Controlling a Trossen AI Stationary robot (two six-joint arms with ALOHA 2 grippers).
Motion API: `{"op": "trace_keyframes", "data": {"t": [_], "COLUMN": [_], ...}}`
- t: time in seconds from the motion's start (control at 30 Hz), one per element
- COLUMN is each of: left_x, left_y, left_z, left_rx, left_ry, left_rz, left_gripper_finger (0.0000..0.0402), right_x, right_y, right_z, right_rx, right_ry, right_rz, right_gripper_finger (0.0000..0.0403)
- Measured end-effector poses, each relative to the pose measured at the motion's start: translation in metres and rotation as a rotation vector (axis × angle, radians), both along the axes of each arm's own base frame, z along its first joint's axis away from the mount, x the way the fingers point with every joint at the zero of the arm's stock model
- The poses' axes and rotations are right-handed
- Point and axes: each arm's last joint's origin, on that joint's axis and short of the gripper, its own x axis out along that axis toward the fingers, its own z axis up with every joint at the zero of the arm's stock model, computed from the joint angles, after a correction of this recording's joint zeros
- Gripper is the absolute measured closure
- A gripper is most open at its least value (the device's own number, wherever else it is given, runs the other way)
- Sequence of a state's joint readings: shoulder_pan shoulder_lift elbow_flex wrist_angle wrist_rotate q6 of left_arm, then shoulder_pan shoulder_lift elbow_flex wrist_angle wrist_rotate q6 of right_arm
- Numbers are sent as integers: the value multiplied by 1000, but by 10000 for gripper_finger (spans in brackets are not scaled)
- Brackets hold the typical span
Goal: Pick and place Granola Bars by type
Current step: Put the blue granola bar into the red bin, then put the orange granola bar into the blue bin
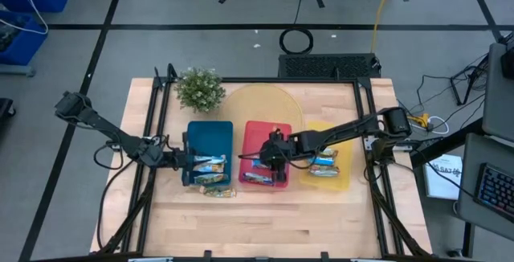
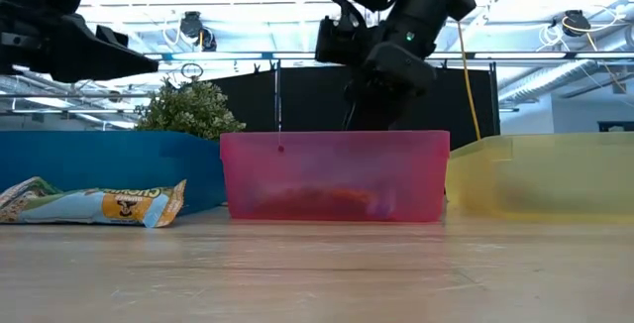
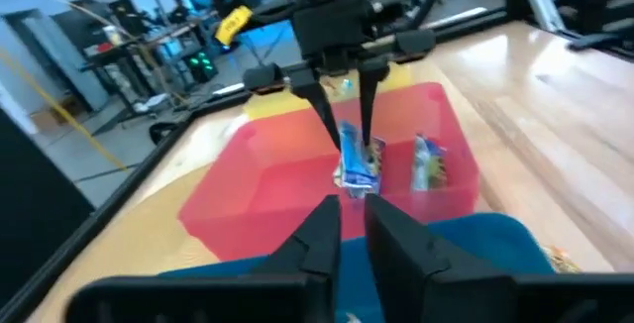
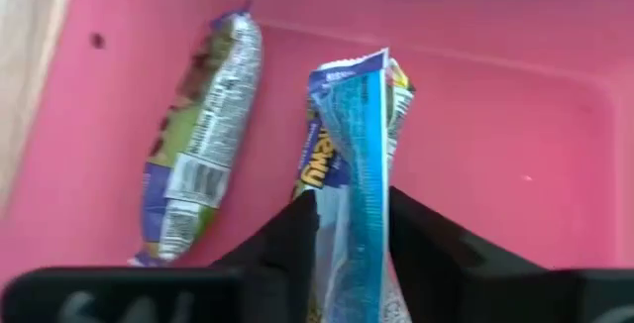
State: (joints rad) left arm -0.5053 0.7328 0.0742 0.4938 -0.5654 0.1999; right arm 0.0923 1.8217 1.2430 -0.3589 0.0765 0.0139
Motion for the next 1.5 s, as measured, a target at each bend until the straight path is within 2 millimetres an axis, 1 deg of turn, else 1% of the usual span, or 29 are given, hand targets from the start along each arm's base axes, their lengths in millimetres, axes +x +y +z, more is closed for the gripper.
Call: {"op": "trace_keyframes", "data": {"t": [0.1,0.17,0.23,0.33,0.43,0.53,0.63,0.7,0.77,0.8,0.87,1.0,1.13,1.23,1.3,1.37,1.43,1.5], "left_x": [0,0,2,7,12,18,26,32,38,42,51,72,88,96,102,105,105,103], "left_y": [0,0,-1,-5,-12,-22,-35,-44,-55,-61,-72,-93,-108,-112,-109,-105,-101,-98], "left_z": [1,3,7,22,44,66,81,85,85,82,75,64,57,51,48,46,42,38], "left_rx": [-27,-35,-18,-9,-1,-12,-30,-45,-56,-52,-20,78,66,24,-35,-95,-134,-149], "left_ry": [-14,-31,-32,-18,62,153,238,309,370,394,419,341,313,341,374,410,461,508], "left_rz": [0,4,-1,-7,-11,-22,-30,-35,-34,-27,-8,59,64,66,42,29,35,59], "left_gripper_finger": [311,288,267,240,219,202,186,177,173,173,172,172,171,171,171,171,171,171], "right_x": [-1,-4,-9,-21,-39,-56,-73,-84,-96,-102,-113,-132,-151,-165,-173,-179,-185,-189], "right_y": [1,0,0,4,17,33,45,51,54,55,55,53,55,58,59,58,55,53], "right_z": [4,15,32,68,104,133,154,160,159,156,146,115,78,51,40,36,39,40], "right_rx": [3,6,6,-10,-55,-72,-82,-89,-93,-89,-74,-41,4,26,34,11,20,29], "right_ry": [-11,-40,-92,-209,-338,-464,-556,-607,-659,-681,-728,-877,-1016,-1049,-1072,-1117,-1163,-1166], "right_rz": [-1,-2,5,57,171,261,331,371,401,411,412,394,407,429,446,464,454,422], "right_gripper_finger": [252,232,219,216,235,272,323,362,391,396,392,397,400,400,402,402,402,402]}}
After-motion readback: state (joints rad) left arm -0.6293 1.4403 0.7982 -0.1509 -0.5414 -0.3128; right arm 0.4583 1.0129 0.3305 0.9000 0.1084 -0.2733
